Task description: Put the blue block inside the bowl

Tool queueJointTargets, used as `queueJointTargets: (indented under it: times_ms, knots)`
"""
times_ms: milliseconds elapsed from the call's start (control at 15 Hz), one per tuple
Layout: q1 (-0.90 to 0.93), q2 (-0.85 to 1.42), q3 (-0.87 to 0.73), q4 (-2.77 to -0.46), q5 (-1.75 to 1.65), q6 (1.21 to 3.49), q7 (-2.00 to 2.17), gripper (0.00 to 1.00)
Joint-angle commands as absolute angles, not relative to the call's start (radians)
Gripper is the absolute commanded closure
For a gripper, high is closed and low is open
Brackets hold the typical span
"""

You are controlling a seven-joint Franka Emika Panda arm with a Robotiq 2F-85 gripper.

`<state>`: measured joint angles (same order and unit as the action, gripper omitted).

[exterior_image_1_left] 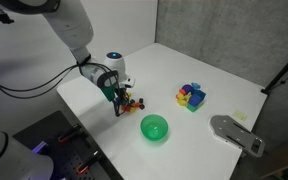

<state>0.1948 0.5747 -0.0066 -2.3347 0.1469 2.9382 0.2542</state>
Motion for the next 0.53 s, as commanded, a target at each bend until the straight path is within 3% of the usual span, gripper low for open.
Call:
queueJointTargets:
  times_ms: [0, 467]
  knots:
    - [0.152, 0.446, -0.008, -2.354, 0.126, 2.791, 0.223, 0.85]
    - [0.124, 0.3, -0.072, -2.346, 0.027, 2.645, 0.246, 0.85]
